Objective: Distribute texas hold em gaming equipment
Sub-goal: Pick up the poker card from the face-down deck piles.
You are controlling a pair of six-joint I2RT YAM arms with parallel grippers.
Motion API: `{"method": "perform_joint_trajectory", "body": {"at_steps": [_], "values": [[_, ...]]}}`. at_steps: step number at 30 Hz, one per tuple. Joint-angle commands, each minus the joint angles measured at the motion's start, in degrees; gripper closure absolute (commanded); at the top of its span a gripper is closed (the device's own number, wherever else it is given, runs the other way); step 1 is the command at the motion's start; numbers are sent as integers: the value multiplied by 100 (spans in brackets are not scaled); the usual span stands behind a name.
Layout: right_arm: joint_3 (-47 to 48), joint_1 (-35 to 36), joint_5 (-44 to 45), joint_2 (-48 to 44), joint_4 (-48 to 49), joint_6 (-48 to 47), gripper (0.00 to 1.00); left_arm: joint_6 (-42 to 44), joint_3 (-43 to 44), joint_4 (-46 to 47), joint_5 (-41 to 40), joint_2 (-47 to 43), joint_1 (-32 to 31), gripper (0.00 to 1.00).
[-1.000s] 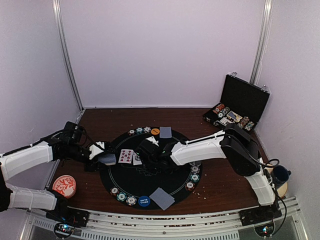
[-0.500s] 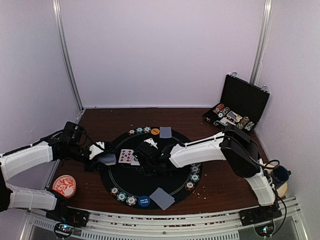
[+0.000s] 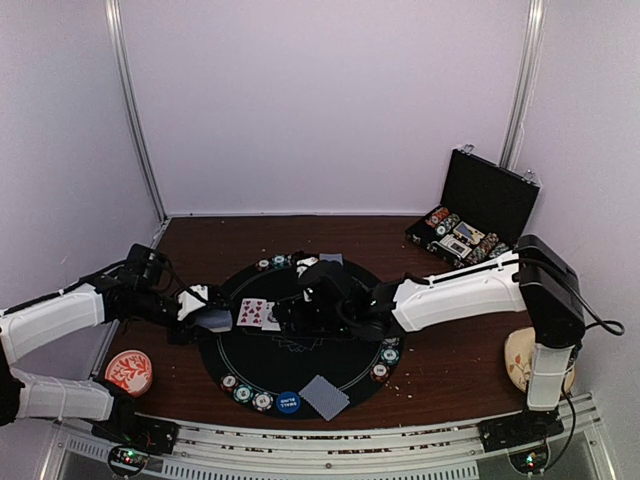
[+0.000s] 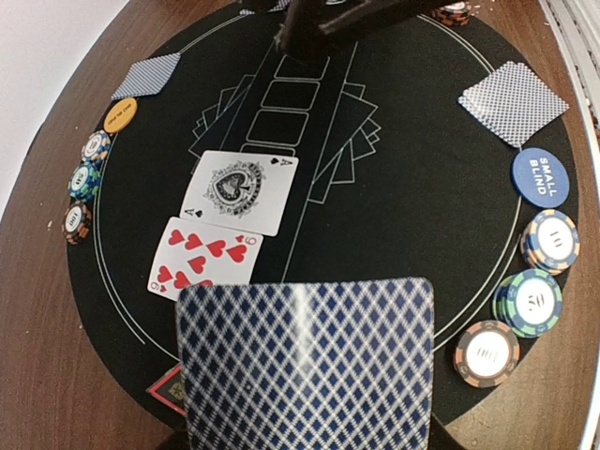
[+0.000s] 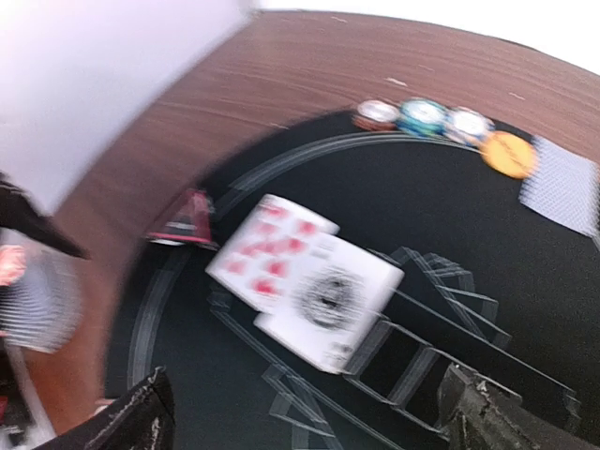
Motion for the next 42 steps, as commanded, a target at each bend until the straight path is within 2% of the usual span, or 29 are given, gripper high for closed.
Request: {"method": "perform_joint_trajectory", "body": {"at_steps": [1, 8, 17, 28, 35, 42], "values": [[-96, 5, -1802, -89, 1359, -45, 0, 260, -52, -95, 341, -155, -35, 84], [492, 14, -2726, 405, 1576, 186, 0, 394, -82, -231, 471, -285, -102, 84], [1029, 16, -3408, 1079, 1877, 457, 0, 429, -105, -282, 475, -267, -248, 84], [1770, 25, -3521, 1851, 1698, 696, 0, 474, -130, -339, 495, -319, -331, 83], [1931, -53, -3281, 2008, 1372, 749, 9, 478, -133, -339, 486, -309, -346, 83], [1354, -281, -3097, 1760, 1534, 948, 24, 474, -140, -343, 477, -310, -347, 83]]}}
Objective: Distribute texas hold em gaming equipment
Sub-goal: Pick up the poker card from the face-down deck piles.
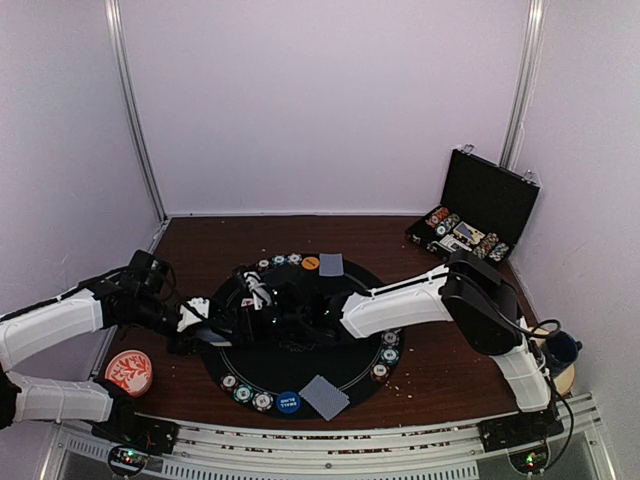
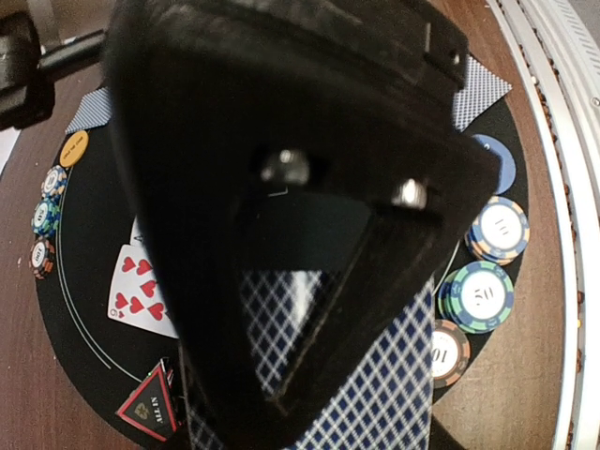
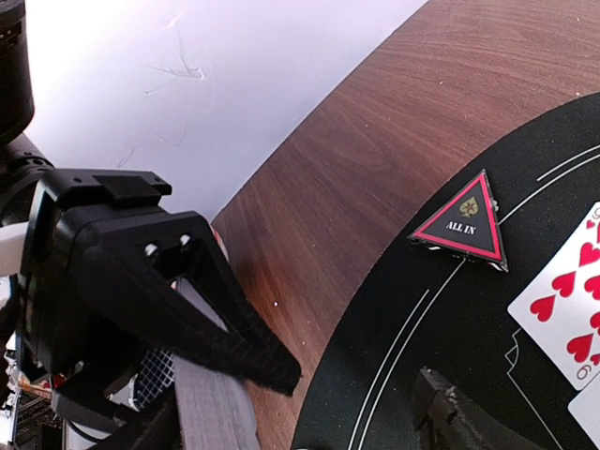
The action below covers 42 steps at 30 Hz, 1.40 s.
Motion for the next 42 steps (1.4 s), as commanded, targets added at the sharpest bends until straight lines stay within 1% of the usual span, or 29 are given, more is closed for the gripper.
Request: {"method": "perform_joint_trajectory", "body": {"at_steps": [1, 7, 11, 13, 15, 19, 21, 24, 29, 31, 33, 35, 36, 42], "values": [[-441, -254, 452, -197, -226, 102, 26, 57, -21, 67, 193, -65, -30, 83], [-779, -284, 705, -493, -316, -15, 34, 39, -3, 71, 191, -35, -34, 83], [-953, -284, 658, -652, -225, -24, 40, 38, 13, 70, 192, -5, -33, 83], [-995, -285, 482, -673, -111, -1, 46, 42, 9, 76, 182, 0, -30, 83], [-1014, -274, 204, -660, 42, 71, 54, 38, 13, 76, 175, 9, -31, 83], [-1140, -273, -171, -721, 364, 263, 78, 12, -12, 128, 132, -3, -35, 84], [-1280, -271, -222, -841, 449, 313, 88, 11, -12, 129, 127, -16, -37, 84], [-1542, -291, -103, -1125, 503, 315, 100, 12, -12, 128, 117, -31, -37, 84], [-2025, -421, 198, -1683, 426, 241, 100, -13, -12, 156, 97, -26, -36, 84], [-2222, -502, 460, -1922, 309, 151, 100, -30, -12, 167, 90, -33, -37, 84], [-2317, -548, 1025, -2225, -80, -47, 100, -53, -13, 192, 71, -35, -37, 84], [-2322, -546, 1927, -2406, -560, -252, 100, -78, -12, 222, 62, -16, -37, 84], [-2309, -551, 2224, -2464, -842, -358, 100, -88, -12, 230, 54, -9, -34, 84], [-1923, -530, 4013, -2392, -2041, -614, 100, -125, -16, 277, 8, 35, -33, 84]]}}
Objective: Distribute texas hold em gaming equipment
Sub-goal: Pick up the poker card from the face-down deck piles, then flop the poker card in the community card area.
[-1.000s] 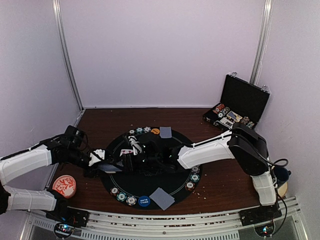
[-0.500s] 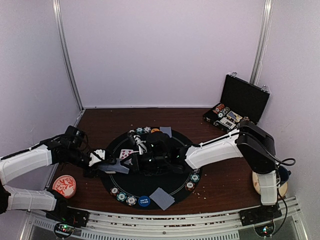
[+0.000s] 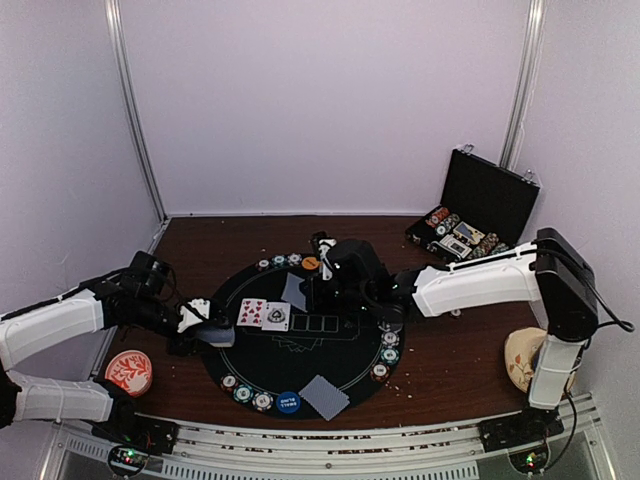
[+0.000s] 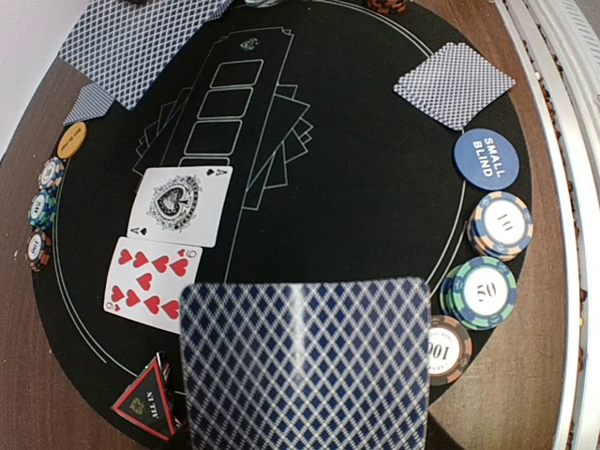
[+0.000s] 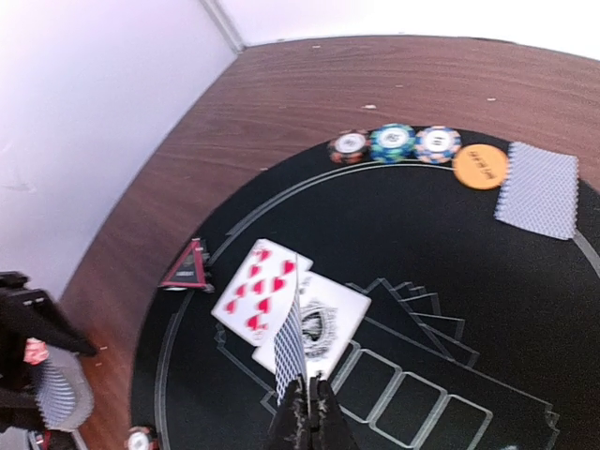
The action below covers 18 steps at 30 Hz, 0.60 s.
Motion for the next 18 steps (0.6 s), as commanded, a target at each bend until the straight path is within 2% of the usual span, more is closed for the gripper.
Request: {"method": "perform_joint_trajectory", "body": {"at_steps": [1, 5, 10, 14, 18], "values": [[393, 58, 1939, 109, -1309, -319, 100, -83, 25, 266, 97, -2, -33, 84], [928, 177, 3087, 551, -2152, -328, 100, -101, 21, 273, 94, -14, -37, 84], [1677, 364, 4108, 1158, -3121, -218, 100, -99, 17, 299, 76, 2, -37, 84], [2214, 523, 4634, 1615, -3804, -189, 100, -107, 10, 305, 77, -11, -33, 84], [2517, 657, 4880, 1915, -3965, -322, 100, -104, 12, 302, 75, -24, -36, 84]]}}
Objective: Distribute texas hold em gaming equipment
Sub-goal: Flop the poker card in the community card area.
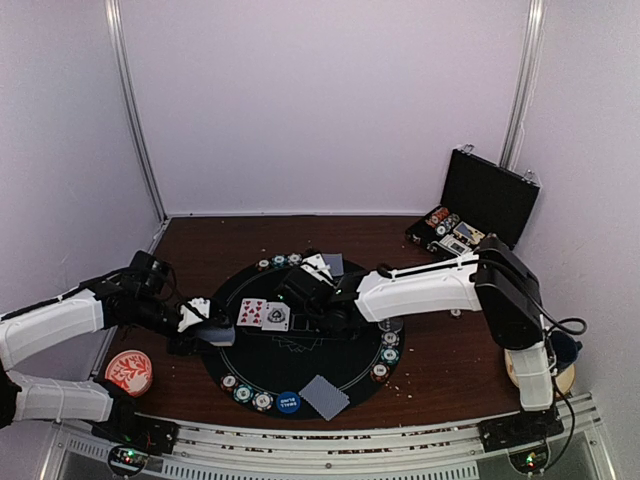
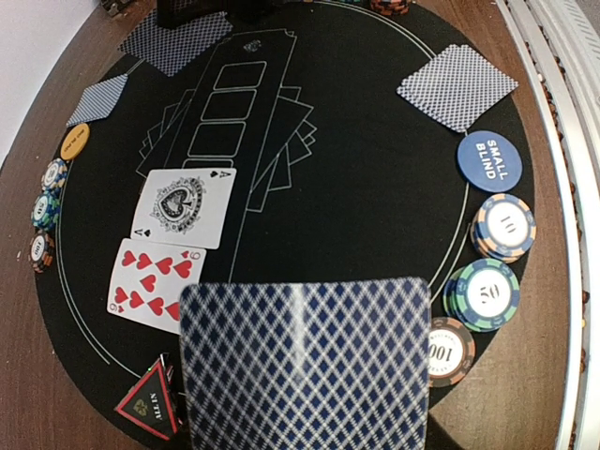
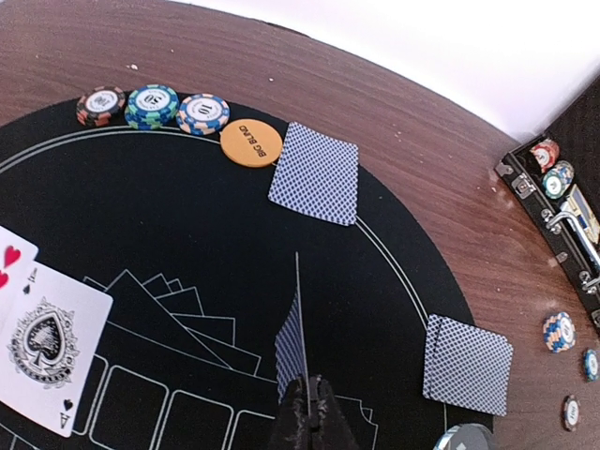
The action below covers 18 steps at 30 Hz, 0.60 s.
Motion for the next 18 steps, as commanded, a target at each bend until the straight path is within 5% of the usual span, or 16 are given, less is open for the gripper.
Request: {"method": "perform_joint_trajectory", "body": {"at_steps": [1, 18], "values": [[347, 162, 732, 246, -606, -131, 100, -51, 13, 248, 79, -22, -35, 84], [449, 422, -475, 899, 626, -1031, 100, -52, -1, 248, 53, -32, -35, 84]]}}
